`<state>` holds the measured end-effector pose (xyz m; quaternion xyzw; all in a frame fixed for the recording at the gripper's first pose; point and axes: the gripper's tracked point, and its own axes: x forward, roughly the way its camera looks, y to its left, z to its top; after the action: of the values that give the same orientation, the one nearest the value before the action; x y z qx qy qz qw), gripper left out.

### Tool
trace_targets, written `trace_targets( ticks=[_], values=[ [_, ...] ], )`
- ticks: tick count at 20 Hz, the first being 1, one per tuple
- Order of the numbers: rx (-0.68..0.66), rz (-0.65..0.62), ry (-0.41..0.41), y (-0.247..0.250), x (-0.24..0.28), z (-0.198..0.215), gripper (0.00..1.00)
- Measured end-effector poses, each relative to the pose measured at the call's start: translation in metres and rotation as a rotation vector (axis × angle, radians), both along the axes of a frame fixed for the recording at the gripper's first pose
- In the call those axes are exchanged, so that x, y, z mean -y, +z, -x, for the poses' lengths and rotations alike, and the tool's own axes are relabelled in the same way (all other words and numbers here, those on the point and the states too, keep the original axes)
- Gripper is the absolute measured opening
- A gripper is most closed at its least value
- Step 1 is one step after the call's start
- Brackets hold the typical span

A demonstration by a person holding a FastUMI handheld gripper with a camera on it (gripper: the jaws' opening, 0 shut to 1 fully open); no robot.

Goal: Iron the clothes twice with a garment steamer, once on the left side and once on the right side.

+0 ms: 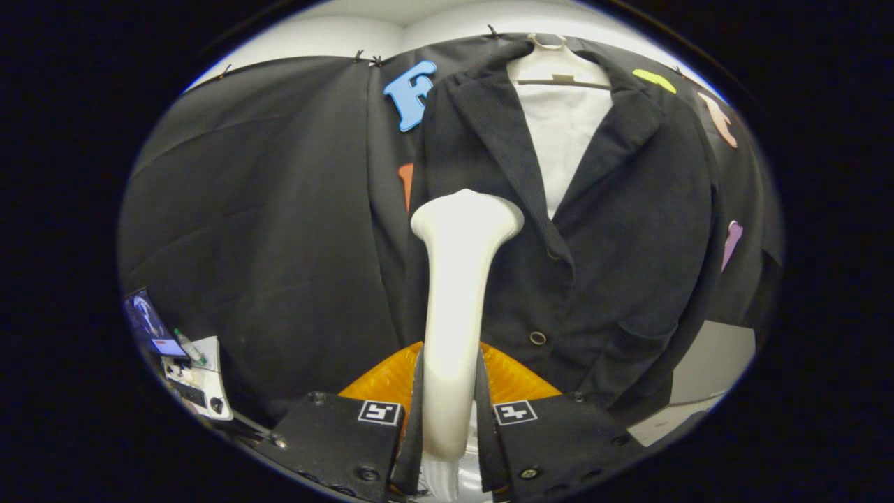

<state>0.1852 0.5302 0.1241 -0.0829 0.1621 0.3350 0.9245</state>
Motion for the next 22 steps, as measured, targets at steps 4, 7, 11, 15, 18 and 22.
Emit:
trace_targets(
  ticks=[4, 7, 11, 15, 18, 22],
  values=[
    [-0.034, 0.014, -0.009, -0.024, 0.015, 0.004, 0.35],
    [-0.057, 0.025, -0.020, -0.038, 0.021, 0.001, 0.35],
    [-0.090, 0.050, -0.024, -0.064, 0.028, 0.001, 0.35],
    [-0.129, 0.069, -0.031, -0.089, 0.031, 0.001, 0.35],
    [-0.159, 0.078, -0.040, -0.108, 0.033, 0.000, 0.35],
    [-0.195, 0.091, -0.046, -0.131, 0.037, 0.000, 0.35]
  ],
)
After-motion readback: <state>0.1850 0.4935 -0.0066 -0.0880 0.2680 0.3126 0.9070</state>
